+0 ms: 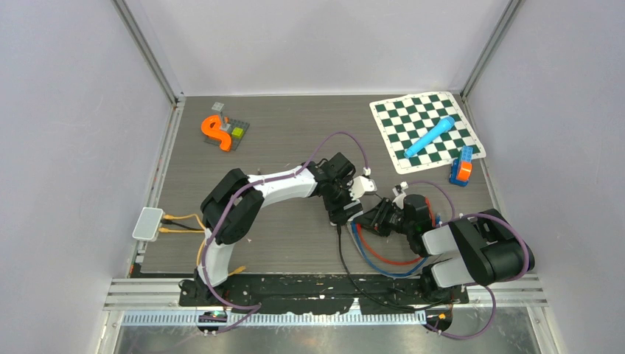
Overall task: Pull the plug from the switch port
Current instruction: Pull the connector from the switch port.
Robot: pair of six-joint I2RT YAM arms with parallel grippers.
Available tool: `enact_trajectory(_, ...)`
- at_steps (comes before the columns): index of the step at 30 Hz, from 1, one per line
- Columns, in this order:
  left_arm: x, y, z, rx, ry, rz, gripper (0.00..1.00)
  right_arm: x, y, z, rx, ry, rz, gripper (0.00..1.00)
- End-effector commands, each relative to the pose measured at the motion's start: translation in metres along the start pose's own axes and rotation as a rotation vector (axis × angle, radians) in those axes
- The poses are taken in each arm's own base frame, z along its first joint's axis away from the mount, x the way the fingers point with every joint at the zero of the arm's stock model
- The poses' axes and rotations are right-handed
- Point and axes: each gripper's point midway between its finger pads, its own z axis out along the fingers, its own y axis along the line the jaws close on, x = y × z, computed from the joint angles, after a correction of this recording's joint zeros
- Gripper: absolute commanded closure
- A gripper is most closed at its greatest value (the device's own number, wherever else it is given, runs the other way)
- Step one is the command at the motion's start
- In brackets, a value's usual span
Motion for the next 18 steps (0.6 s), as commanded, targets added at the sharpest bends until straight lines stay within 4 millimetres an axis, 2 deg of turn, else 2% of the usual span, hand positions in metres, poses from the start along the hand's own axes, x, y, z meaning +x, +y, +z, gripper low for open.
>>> enact_trajectory(1, -0.0146, -0.0073, -0.0094, 0.042, -0.055, 0.007, 0.41, 0.0052, -0.0284, -0.0030, 0.119, -0.004, -0.007, 0.75)
enact_trajectory(2, -0.0137, -0.0072, -0.0091, 0.043, -0.053, 0.006, 0.41, 0.0058, -0.0279, -0.0037, 0.116, -0.004, -0.010, 0.68)
enact_trajectory(4, -0.0141, -0.0070, -0.0090, 0.042, -0.054, 0.005, 0.41, 0.0062, -0.0262, -0.0044, 0.109, -0.003, -0.014, 0.60)
enact_trajectory(8, -0.0124, -0.0072, -0.0084, 0.041, -0.051, 0.001, 0.41, 0.0054, -0.0250, -0.0050, 0.104, -0.007, -0.014, 0.57)
enact_trajectory(18, -0.0088, -0.0075, -0.0093, 0.037, -0.043, 0.004, 0.41, 0.0071, -0.0260, -0.0056, 0.097, -0.006, 0.001, 0.72)
